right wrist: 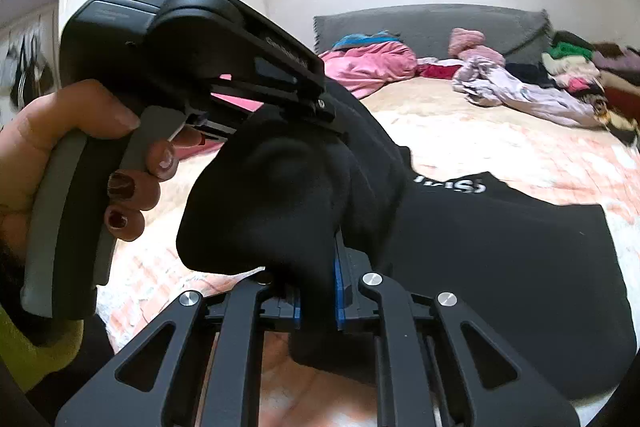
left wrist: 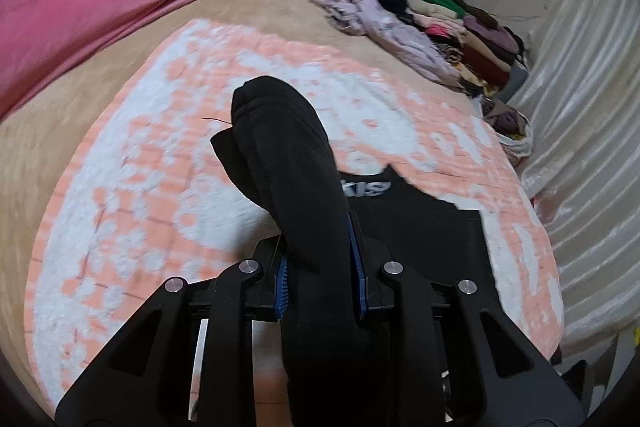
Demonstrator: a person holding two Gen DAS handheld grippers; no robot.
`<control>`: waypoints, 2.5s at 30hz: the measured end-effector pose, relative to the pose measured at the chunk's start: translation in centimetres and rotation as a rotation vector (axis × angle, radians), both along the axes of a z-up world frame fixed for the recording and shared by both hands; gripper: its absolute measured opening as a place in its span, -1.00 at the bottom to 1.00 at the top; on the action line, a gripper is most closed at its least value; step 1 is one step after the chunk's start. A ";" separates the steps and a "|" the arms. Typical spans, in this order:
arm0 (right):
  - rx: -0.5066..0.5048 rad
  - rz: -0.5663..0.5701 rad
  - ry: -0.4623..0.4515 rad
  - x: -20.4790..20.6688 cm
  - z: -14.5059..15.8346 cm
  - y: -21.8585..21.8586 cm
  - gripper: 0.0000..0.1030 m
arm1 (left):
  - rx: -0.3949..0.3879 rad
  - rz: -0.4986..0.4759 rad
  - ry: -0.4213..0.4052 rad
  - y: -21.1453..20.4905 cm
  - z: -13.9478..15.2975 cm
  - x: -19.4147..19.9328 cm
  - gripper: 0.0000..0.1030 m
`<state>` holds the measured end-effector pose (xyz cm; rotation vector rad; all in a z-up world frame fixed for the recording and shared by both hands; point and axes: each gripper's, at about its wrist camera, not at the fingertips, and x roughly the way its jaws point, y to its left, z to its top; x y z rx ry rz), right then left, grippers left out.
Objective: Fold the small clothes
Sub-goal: 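Lift the gripped shirt edge with the right tool and fold it over the shirt, then press the folded shirt flat with the right tool, then open it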
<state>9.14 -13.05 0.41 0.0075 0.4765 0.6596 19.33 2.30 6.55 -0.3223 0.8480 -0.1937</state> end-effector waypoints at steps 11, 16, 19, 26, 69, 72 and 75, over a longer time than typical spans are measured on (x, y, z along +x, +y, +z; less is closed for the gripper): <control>0.131 -0.106 0.010 -0.9 1.1 -7.8 -0.81 | 0.042 -0.111 -0.030 -9.0 2.4 0.7 -0.68; 0.171 -0.152 0.028 -1.2 0.7 -11.0 -0.81 | 0.040 -0.149 -0.012 -12.6 2.1 1.3 -0.68; 0.191 -0.179 0.041 -1.7 0.3 -12.5 -0.82 | 0.066 -0.176 -0.004 -14.8 1.8 1.5 -0.68; 0.227 -0.226 0.109 -2.3 -1.2 -15.3 -0.82 | 0.124 -0.223 0.025 -19.1 0.3 2.4 -0.54; 0.202 -0.294 0.519 12.2 -2.0 -19.9 -0.52 | 0.216 -0.166 -0.006 -14.0 -7.0 -4.3 0.11; 0.159 -0.274 0.464 11.8 -1.4 -19.1 -0.70 | 0.212 -0.165 -0.003 -14.0 -7.0 -4.3 0.11; 0.131 -0.265 0.371 11.2 -0.1 -18.8 -0.74 | 0.211 -0.166 -0.005 -14.0 -6.9 -4.4 0.13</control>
